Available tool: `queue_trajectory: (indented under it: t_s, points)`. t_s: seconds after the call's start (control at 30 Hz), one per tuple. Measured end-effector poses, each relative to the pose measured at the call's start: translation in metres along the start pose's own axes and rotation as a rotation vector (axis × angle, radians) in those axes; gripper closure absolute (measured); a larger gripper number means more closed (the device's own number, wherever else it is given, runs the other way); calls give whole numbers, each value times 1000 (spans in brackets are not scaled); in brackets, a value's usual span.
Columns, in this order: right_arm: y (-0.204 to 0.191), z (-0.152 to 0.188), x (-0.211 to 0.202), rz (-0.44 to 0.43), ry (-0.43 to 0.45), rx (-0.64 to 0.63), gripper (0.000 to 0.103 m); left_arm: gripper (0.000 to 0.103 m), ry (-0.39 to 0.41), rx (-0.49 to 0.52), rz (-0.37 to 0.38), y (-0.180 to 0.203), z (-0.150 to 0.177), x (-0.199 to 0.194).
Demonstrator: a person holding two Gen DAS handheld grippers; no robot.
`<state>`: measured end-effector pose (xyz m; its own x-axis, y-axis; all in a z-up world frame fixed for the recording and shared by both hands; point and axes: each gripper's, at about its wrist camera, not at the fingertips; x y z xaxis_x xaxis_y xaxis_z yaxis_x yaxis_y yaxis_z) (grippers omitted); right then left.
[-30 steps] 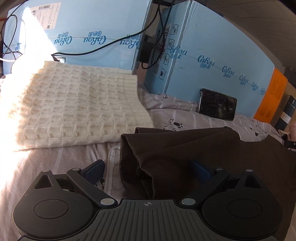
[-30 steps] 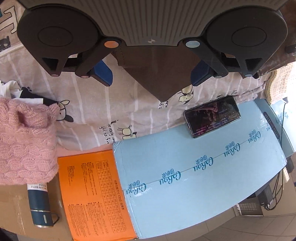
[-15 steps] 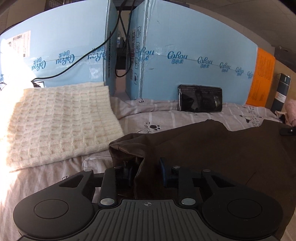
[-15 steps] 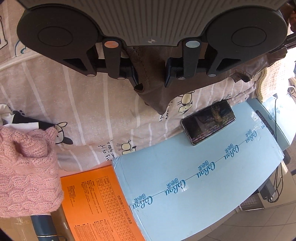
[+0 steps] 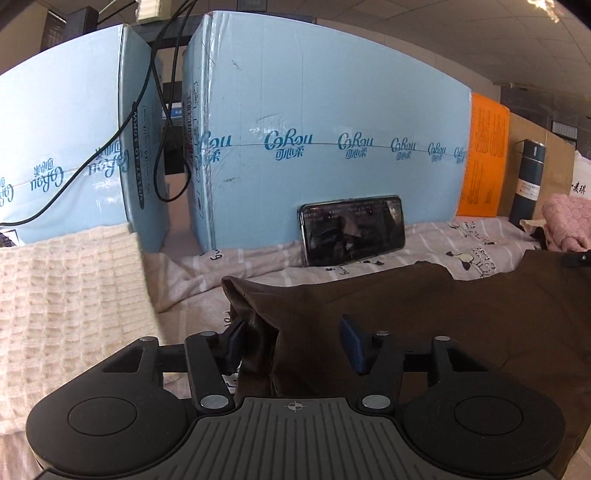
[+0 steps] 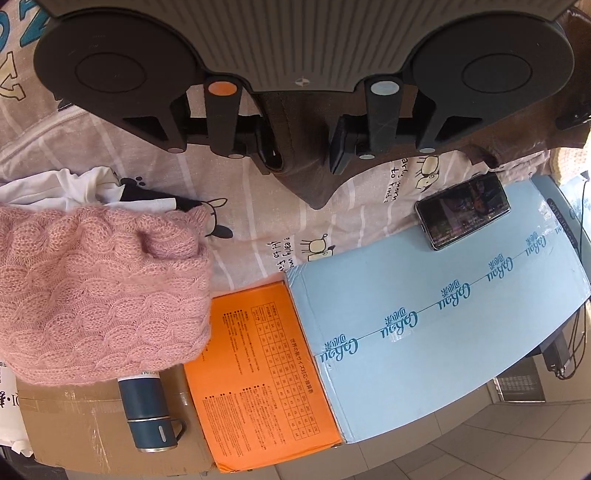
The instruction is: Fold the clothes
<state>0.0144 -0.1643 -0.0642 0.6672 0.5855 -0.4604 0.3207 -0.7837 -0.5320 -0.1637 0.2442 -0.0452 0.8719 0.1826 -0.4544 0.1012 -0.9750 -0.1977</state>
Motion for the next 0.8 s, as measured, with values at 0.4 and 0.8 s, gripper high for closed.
queue_trajectory:
  t_s: [0.4,0.8]
  points:
    - [-6,2,-15,-313,-87,-48,19,57,84,30,71,6,-13,13]
    - [-21,-6,24,-197,-123,-187,63,94,119,103,13,11,-13,4]
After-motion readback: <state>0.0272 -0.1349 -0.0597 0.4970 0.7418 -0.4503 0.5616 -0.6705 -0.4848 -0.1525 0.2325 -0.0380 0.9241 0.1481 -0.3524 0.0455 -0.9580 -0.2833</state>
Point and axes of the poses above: each gripper's, at about its wrist camera, not at the fingertips, and x roughly the way its jaws point, y to its right, z to its underside, and after that the axes turned 15 degrees about x, right-handed
